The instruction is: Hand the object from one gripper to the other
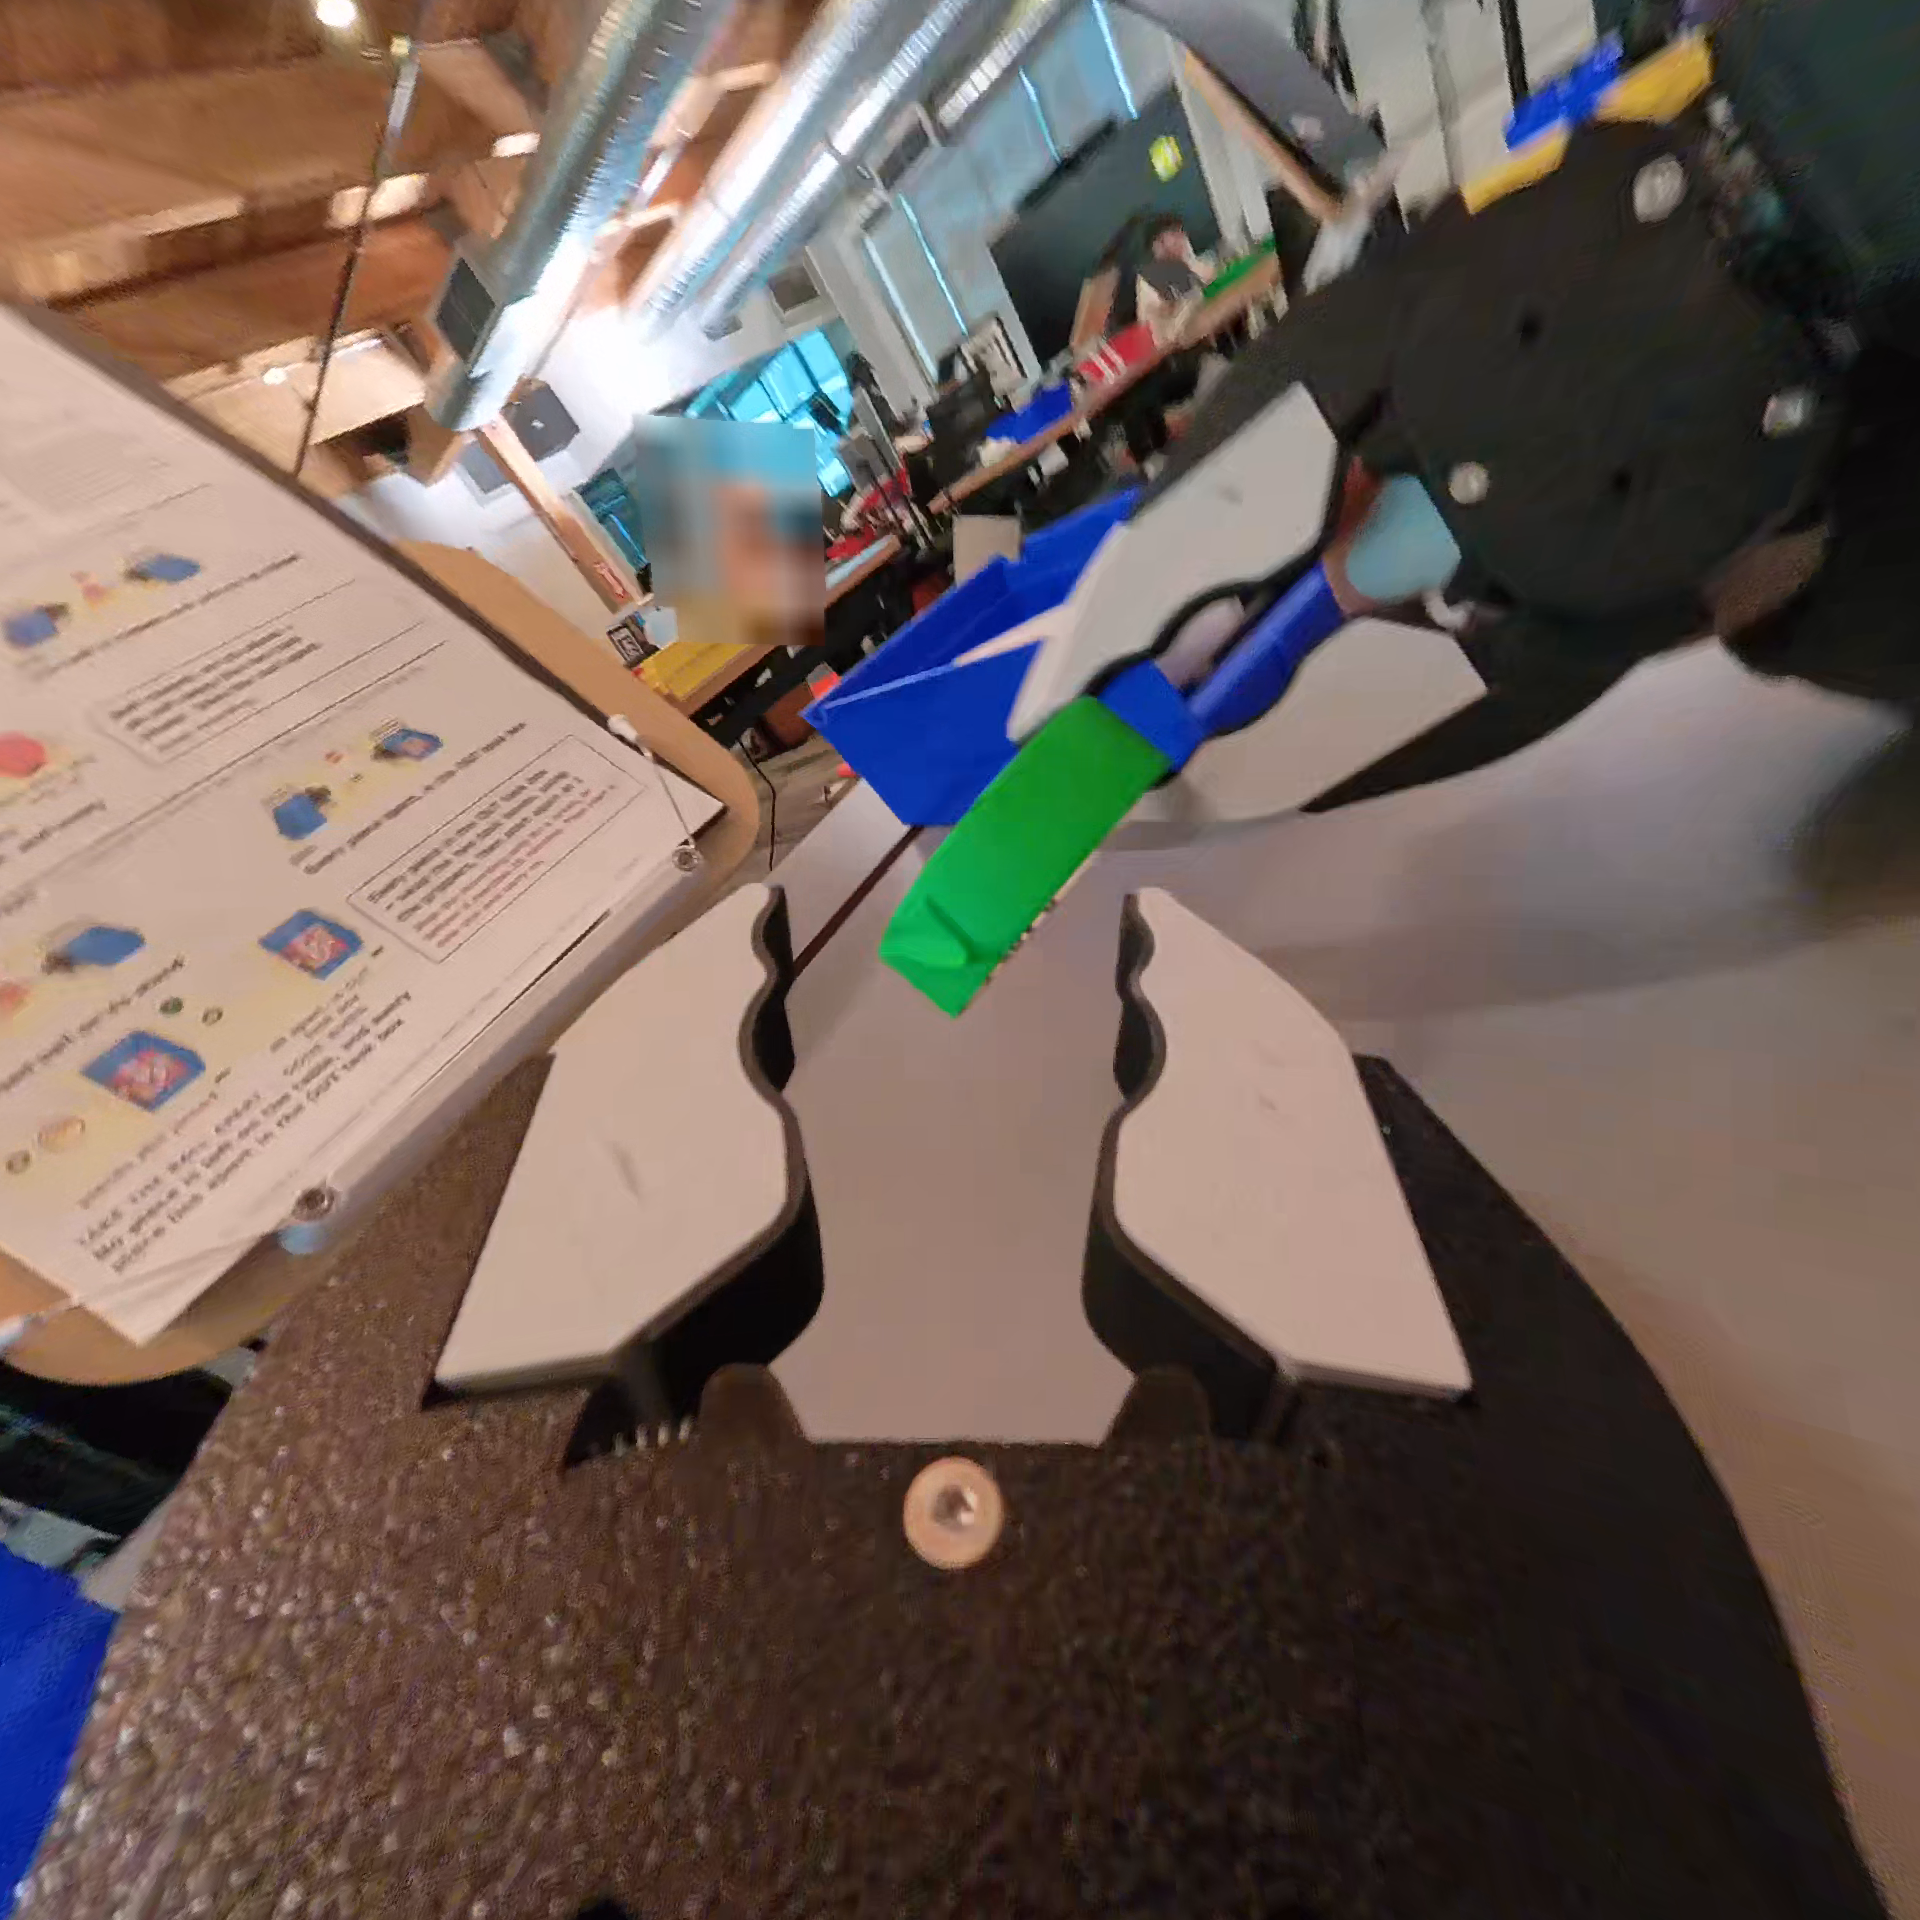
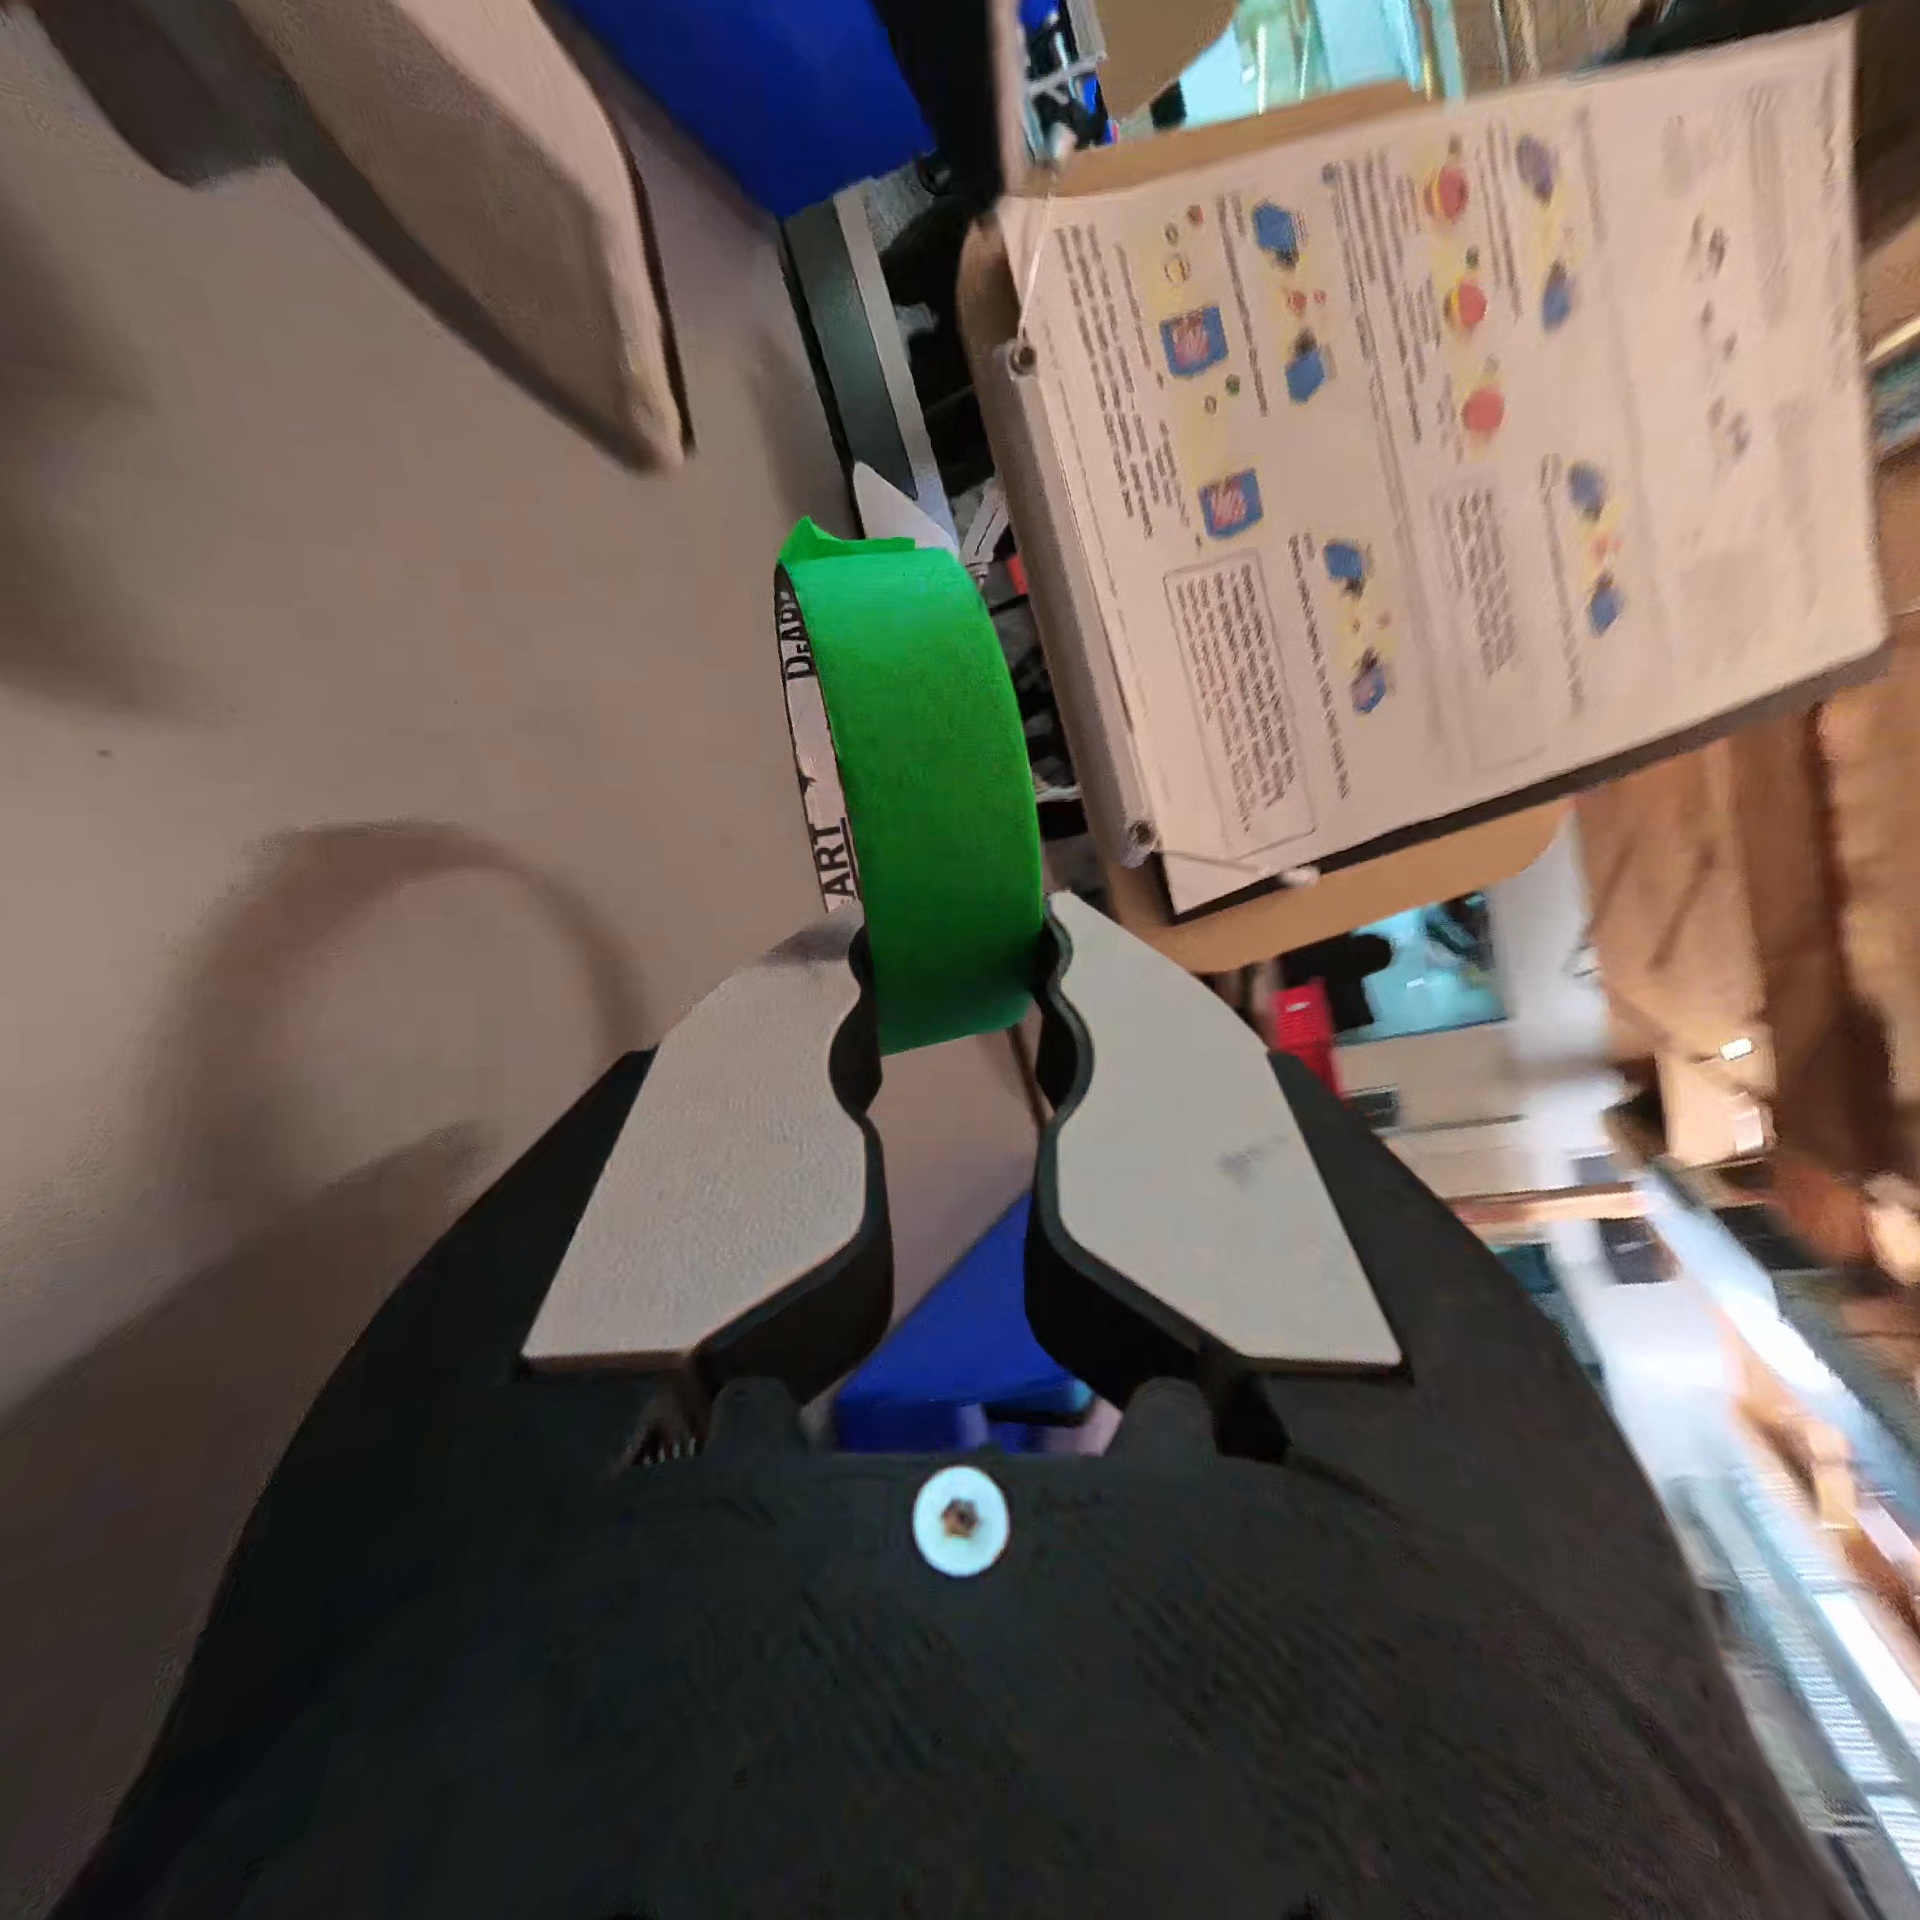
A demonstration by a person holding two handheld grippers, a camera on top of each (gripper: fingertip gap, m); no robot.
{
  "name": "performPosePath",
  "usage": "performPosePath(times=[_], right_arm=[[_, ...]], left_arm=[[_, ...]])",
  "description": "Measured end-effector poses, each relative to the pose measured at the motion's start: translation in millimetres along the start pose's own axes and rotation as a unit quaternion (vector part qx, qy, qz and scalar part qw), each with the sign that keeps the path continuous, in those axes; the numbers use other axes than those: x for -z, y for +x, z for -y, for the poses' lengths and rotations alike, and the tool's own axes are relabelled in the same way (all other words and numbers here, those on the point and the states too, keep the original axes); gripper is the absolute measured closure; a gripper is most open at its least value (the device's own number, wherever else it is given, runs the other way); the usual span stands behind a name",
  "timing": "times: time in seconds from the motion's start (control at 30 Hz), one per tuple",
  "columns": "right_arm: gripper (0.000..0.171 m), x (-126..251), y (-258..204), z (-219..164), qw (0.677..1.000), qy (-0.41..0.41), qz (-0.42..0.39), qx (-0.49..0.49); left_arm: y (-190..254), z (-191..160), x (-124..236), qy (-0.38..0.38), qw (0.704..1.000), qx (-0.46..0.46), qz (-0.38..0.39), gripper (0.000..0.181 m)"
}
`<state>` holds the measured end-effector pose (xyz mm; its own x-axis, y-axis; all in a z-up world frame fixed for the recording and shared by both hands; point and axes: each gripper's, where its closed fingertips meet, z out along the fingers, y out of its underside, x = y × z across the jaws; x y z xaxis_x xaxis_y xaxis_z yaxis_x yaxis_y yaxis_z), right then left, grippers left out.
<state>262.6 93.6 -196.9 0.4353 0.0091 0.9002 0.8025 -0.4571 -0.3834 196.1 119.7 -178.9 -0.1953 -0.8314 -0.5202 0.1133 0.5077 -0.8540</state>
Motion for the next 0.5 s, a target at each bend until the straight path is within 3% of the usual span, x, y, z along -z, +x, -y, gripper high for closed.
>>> performPosePath(times=[0.13, 0.27, 0.33, 0.43, 0.5], right_arm=[[0.145, 1, -6, 18, 0.995, -0.003, -0.023, 0.096], [0.145, 1, -12, 31, 0.990, 0.009, -0.033, 0.135], [0.145, 1, -12, 31, 0.989, 0.008, -0.035, 0.143], [0.145, 1, -12, 32, 0.994, 0.036, -0.035, 0.094], [0.141, 3, -11, 33, 0.997, 0.077, -0.009, 0.006]], left_arm=[[15, -12, -7, -0.045, 0.996, -0.076, -0.014, 0.124], [17, -15, -8, -0.057, 0.992, -0.109, -0.008, 0.147], [17, -18, -9, -0.069, 0.991, -0.117, -0.008, 0.148], [17, -17, -9, -0.066, 0.991, -0.117, -0.015, 0.150], [13, -14, -7, -0.055, 0.995, -0.085, -0.012, 0.150]])
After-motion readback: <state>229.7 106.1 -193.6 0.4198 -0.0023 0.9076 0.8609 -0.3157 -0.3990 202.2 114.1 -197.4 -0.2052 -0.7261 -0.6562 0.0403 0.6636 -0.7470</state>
